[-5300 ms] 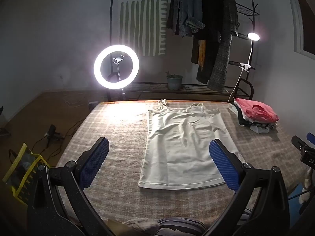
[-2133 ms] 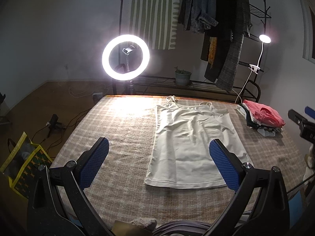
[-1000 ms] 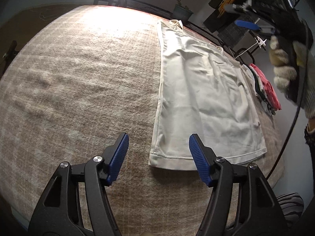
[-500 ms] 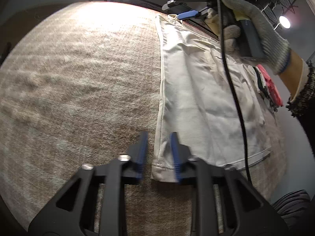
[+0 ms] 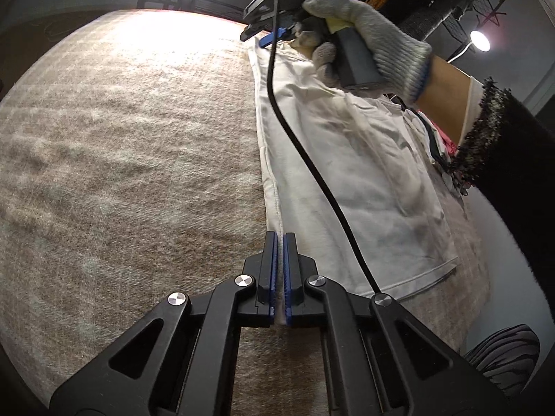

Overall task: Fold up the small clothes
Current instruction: 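Grasp the camisole's side edge with the left tool while the right tool grasps the strap edge, then fold the camisole side lengthwise toward its middle with the left tool, then release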

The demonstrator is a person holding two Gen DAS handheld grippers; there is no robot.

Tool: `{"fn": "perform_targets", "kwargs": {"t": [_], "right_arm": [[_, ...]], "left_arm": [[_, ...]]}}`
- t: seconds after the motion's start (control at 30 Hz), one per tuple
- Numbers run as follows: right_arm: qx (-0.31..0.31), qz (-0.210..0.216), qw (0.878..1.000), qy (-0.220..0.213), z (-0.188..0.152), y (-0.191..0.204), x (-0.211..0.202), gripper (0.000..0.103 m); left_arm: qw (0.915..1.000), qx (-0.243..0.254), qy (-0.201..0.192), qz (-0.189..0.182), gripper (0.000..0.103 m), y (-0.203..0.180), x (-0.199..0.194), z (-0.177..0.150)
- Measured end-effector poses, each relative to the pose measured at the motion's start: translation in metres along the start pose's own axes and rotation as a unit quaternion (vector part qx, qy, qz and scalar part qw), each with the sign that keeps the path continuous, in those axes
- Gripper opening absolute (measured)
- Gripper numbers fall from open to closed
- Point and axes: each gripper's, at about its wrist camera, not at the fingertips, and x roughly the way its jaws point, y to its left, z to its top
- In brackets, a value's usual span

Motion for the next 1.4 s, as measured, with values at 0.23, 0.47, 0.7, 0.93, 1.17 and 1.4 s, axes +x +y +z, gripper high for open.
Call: {"fn": "perform_targets", "kwargs": {"t": [0.23, 0.47, 0.7, 0.93, 1.17, 1.4], "right_arm": [[-0.015, -0.018, 1.000, 0.009, 0.004, 0.002, 0.011, 0.027], [-0.020, -0.009, 1.000, 0.003, 0.005, -0.003, 0.003, 0.000], [0.016, 0.040, 0.998, -0.046, 0.000, -0.051, -0.045, 0.000], [0.043, 0.040, 0.996, -0.063, -0.022, -0.113, -0.074, 0.000], [0.083, 0.037, 0.994, -0.058, -0.038, -0.156, -0.062, 0.000], [0.091, 0.017, 0.995, -0.034, -0.049, -0.159, -0.033, 0.011]], "left_arm": [[0.9995, 0.032, -0.006, 0.000, 0.001, -0.021, 0.001, 0.006], [0.9986, 0.051, -0.008, 0.003, 0.000, -0.034, -0.003, 0.009], [0.9949, 0.100, -0.006, -0.005, 0.000, -0.061, -0.009, 0.016], [0.9861, 0.163, 0.019, -0.027, 0.000, -0.108, 0.009, 0.018], [0.9771, 0.202, 0.058, -0.035, 0.000, -0.137, 0.045, 0.014], [0.9700, 0.218, 0.104, -0.026, 0.004, -0.144, 0.073, 0.008]]}}
